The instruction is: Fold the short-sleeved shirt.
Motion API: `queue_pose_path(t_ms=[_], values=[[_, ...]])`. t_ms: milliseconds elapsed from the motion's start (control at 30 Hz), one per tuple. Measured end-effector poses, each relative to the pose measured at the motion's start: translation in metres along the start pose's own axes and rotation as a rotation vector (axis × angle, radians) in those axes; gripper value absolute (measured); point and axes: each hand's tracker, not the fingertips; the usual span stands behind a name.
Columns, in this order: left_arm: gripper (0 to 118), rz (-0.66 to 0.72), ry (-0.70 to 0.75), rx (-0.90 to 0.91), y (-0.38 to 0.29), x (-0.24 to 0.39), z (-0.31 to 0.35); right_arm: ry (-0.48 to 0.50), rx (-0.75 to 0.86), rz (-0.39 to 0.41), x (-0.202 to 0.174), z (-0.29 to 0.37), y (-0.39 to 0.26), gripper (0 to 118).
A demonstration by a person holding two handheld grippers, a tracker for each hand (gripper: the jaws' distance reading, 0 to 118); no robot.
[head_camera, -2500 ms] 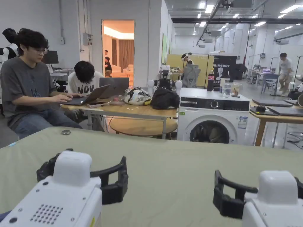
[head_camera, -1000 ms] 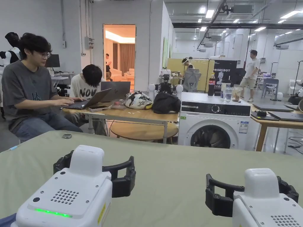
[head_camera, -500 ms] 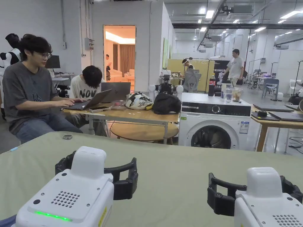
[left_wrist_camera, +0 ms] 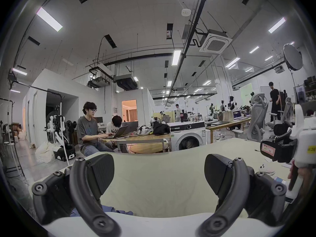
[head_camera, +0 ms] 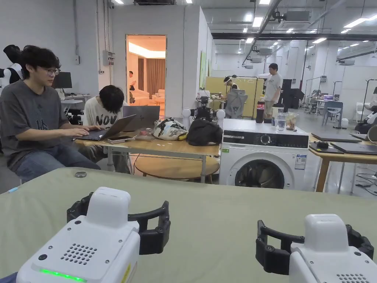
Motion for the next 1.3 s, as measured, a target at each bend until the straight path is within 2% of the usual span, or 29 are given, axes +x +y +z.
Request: queue_pose_path(t_ms=[433,467,500,533,567,633,667,700,833,967,1100,1300], values=[[106,0.018,-0.002,-0.002,-0.002,0.0,0.001,0.012,0.006,-0.006,0.001,0.003,-0.001,118],[103,0.022,-0.005,-0.001,-0.002,-0.001,0.002,0.016,0.008,-0.01,0.002,0.003,-0.001,118],[96,0.025,-0.013,0.002,-0.002,-0.001,0.003,0.024,0.008,-0.016,0.003,0.003,0.0,112],[83,0.025,-0.02,0.007,-0.002,-0.001,0.004,0.043,0.004,-0.02,0.004,0.003,0.0,100],[61,0.02,-0.014,0.018,-0.002,0.0,0.007,0.057,0.009,-0.026,0.004,0.004,-0.001,74],[32,-0.006,0.002,0.024,-0.001,0.003,0.008,0.06,0.014,-0.024,0.003,0.006,-0.001,28],[12,-0.016,0.006,0.019,-0.001,0.004,0.007,0.046,0.012,-0.004,0.001,0.005,-0.002,8],[0,-0.021,0.008,0.014,-0.001,0.004,0.006,0.026,0.009,0.012,-0.002,0.004,-0.003,3],[0,0.05,-0.032,-0.03,-0.003,-0.003,0.001,0.019,-0.001,0.028,-0.004,0.005,-0.006,0],[0,0.045,-0.012,-0.043,-0.003,-0.007,-0.001,0.015,-0.015,0.05,-0.006,0.004,-0.008,0],[0,0.084,-0.034,-0.039,-0.002,-0.012,0.001,0.035,-0.034,0.011,-0.003,0.0,-0.008,0],[0,0.068,0.004,-0.02,-0.001,-0.014,0.008,0.05,-0.035,0.014,-0.006,-0.001,-0.007,0]])
